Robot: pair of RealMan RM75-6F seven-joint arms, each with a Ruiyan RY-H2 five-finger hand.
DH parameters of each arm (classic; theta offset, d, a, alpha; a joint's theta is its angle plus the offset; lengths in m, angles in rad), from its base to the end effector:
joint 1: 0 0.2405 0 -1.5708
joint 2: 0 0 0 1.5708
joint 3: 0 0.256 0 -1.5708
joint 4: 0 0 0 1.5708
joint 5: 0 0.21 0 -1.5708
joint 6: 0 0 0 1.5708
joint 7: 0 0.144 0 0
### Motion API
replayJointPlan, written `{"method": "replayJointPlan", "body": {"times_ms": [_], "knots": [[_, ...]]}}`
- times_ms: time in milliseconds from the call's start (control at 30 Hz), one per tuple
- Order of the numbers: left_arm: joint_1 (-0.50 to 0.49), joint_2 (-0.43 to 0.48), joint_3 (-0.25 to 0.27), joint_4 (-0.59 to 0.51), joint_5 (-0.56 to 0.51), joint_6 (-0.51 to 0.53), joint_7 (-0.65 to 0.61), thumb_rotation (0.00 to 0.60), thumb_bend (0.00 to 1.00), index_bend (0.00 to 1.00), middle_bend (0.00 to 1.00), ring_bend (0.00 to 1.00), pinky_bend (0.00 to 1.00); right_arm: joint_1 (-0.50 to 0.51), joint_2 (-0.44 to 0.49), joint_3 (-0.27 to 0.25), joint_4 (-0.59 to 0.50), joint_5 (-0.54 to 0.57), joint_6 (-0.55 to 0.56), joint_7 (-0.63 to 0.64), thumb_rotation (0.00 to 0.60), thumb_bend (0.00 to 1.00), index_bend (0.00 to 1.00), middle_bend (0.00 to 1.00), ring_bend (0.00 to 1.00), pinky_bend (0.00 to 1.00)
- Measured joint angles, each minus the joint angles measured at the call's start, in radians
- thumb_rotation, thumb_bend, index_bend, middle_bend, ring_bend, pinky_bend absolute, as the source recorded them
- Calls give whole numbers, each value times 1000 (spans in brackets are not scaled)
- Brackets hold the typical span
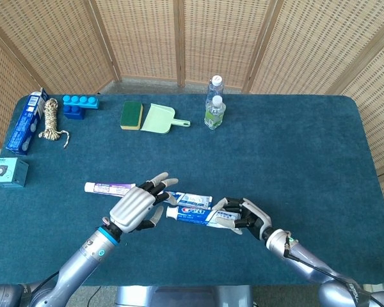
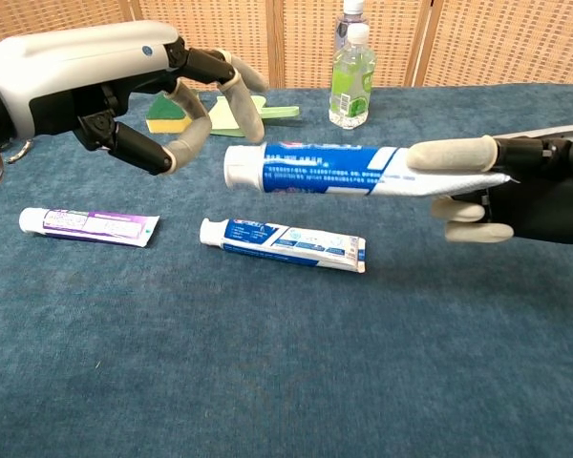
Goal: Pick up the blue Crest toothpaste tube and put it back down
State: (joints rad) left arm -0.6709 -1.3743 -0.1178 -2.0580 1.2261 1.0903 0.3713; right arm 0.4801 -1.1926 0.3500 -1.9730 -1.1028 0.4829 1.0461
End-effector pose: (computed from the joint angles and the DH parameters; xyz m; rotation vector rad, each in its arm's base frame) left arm -0.0710 0.2484 0.0288 -1.9822 -1.1133 -1.2345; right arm -0.1405 -0.2610 0.0340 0.9033 -2.7584 1.2005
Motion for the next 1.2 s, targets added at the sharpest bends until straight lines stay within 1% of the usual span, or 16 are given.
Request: {"method": "replayJointPlan", "body": {"times_ms": [267, 467, 700, 800, 1200], "knots": [[3, 9, 2, -2, 2, 1, -12, 600, 669, 363, 134, 38, 233, 0, -4, 5, 5, 16, 0, -9, 600, 559, 956, 743, 797, 891], [9, 16, 7, -5, 5, 7, -20, 600, 601, 325, 121, 37, 231, -4, -8, 11, 4, 28, 9, -14, 600, 559, 956, 743, 797, 891], [15, 33, 12, -15, 1, 9, -20, 600, 488, 263, 104, 27, 229, -9, -19, 17, 9, 50, 21, -18, 600, 559, 956, 743, 797, 891], [17, 35, 13, -18, 0, 12, -19, 600, 462, 250, 100, 24, 229, -10, -22, 21, 6, 60, 27, -20, 600, 559, 956, 743, 797, 891], [18, 7, 18, -4, 26, 29, 8, 600, 459, 234, 98, 23, 230, -17, -30, 39, -32, 93, 35, -20, 600, 559, 957, 743, 797, 891]]}}
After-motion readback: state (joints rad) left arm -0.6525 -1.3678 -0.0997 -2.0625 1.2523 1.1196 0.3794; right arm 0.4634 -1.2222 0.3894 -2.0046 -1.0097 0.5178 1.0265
